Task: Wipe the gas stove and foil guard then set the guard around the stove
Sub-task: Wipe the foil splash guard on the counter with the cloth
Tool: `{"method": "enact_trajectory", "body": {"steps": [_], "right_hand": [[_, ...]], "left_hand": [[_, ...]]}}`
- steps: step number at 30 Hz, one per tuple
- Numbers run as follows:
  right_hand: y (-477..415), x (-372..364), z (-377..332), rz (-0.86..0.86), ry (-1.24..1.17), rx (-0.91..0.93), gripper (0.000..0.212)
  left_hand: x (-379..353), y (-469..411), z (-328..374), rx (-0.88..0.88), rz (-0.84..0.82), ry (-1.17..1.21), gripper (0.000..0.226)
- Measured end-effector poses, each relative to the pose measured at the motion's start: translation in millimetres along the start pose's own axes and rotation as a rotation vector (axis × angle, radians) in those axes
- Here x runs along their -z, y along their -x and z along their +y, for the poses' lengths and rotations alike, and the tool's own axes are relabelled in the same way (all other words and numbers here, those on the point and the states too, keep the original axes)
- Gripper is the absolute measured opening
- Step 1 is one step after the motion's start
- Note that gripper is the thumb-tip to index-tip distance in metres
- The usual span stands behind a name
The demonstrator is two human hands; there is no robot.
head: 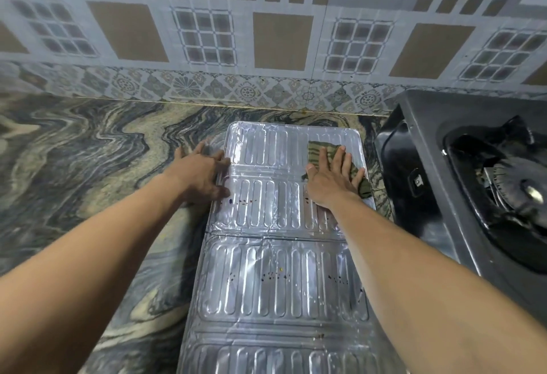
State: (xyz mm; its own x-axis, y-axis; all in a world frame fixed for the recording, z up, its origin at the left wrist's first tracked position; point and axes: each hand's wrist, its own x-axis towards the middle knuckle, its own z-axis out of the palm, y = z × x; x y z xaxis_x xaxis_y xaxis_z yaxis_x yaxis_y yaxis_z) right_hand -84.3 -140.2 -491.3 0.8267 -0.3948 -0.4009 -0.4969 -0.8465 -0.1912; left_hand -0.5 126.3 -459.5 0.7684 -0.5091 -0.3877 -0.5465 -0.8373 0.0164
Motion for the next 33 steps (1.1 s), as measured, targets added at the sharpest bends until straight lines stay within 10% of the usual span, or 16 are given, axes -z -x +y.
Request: {"method": "enact_trajectory", "body": {"steps": [33], "right_hand": [[27.8,-32.8,-91.1,-0.076,0.119,0.367,0.058]], "left_hand": [[-2.4,15.2,-2.8,-0.020,-0.063,-0.028,0.083]]}}
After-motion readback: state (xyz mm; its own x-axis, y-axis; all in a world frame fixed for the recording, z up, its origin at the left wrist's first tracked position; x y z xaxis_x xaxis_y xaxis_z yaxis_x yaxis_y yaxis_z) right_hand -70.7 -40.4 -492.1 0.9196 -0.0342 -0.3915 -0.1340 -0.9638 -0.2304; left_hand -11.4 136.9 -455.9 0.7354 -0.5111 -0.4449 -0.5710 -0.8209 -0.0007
